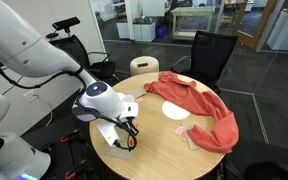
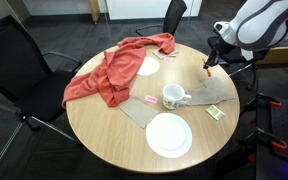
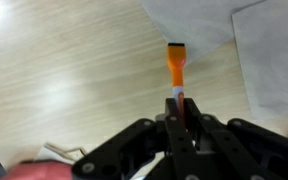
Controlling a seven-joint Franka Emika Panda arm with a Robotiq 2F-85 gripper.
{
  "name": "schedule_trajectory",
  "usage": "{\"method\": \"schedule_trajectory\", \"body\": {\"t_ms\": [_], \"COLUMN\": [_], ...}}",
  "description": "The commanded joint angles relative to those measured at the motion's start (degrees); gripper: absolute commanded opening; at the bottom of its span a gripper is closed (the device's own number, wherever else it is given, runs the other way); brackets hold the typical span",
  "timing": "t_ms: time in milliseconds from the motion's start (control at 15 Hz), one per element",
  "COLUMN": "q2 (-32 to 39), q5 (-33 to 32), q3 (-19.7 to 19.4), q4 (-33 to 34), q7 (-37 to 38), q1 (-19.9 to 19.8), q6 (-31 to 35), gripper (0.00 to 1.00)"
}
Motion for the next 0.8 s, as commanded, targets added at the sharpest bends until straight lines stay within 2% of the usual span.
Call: {"method": "schedule_trajectory", "body": {"t_ms": [0, 267, 333, 467, 733], "q2": [5.3, 8.2, 8.2, 8.5, 6.4], "q5": [-1.2, 0.4, 0.5, 0.4, 0.3], "q3": [-7.6, -9.6, -9.9, -10.3, -10.9], "q4": [1.8, 4.3, 4.6, 5.1, 4.3], "q7": [5.5, 7.7, 8.4, 9.4, 10.8], "q1": [6.3, 8.7, 9.1, 9.7, 10.1], "q6": [1.9, 1.0, 0.8, 0.9, 0.1], "gripper": [0.03, 0.03, 0.37, 0.44, 0.75]}}
